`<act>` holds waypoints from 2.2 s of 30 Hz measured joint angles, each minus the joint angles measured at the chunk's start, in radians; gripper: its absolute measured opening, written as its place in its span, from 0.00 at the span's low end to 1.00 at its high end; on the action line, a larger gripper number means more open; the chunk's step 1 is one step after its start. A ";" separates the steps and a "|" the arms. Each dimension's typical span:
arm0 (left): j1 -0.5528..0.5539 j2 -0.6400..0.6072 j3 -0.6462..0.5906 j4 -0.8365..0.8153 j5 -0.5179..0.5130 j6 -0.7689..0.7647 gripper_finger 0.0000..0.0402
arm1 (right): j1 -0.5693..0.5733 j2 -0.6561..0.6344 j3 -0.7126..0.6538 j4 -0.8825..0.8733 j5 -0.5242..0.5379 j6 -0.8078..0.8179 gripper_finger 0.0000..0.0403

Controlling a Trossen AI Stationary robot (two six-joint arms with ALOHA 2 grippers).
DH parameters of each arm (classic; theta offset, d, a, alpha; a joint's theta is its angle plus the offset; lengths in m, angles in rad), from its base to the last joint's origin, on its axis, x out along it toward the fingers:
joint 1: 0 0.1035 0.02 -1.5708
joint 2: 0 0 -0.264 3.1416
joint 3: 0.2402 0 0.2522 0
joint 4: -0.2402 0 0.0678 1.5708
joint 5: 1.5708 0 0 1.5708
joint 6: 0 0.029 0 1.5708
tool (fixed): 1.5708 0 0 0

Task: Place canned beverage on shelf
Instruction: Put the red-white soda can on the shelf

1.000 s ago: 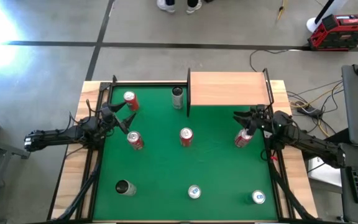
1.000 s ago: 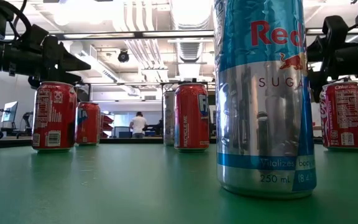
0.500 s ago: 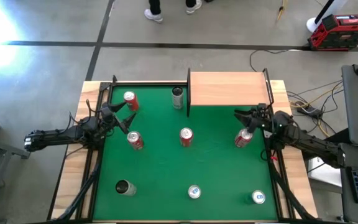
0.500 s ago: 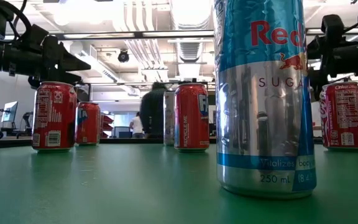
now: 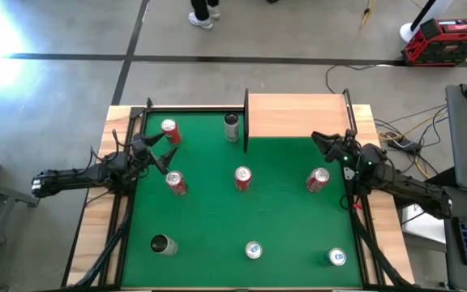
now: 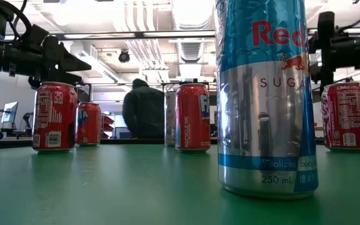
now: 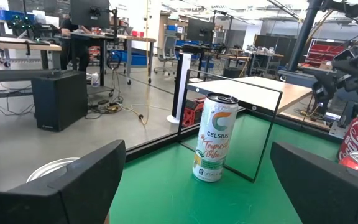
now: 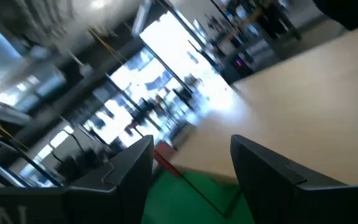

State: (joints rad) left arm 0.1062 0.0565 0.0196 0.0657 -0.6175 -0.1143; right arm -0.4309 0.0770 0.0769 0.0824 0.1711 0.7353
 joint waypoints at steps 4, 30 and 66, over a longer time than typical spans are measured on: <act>0.000 0.000 0.000 0.000 0.000 0.000 0.96 | 0.000 0.088 0.184 -0.223 -0.011 0.000 0.51; 0.000 0.000 0.000 0.000 0.000 0.000 0.96 | 0.001 0.918 0.996 -1.523 -0.299 0.358 0.51; 0.000 0.000 0.000 0.000 0.000 0.000 0.96 | 0.211 1.010 0.914 -1.478 -0.380 0.206 0.92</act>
State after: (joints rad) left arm 0.1066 0.0566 0.0193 0.0654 -0.6174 -0.1143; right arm -0.2200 1.0868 0.9909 -1.3958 -0.2090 0.9413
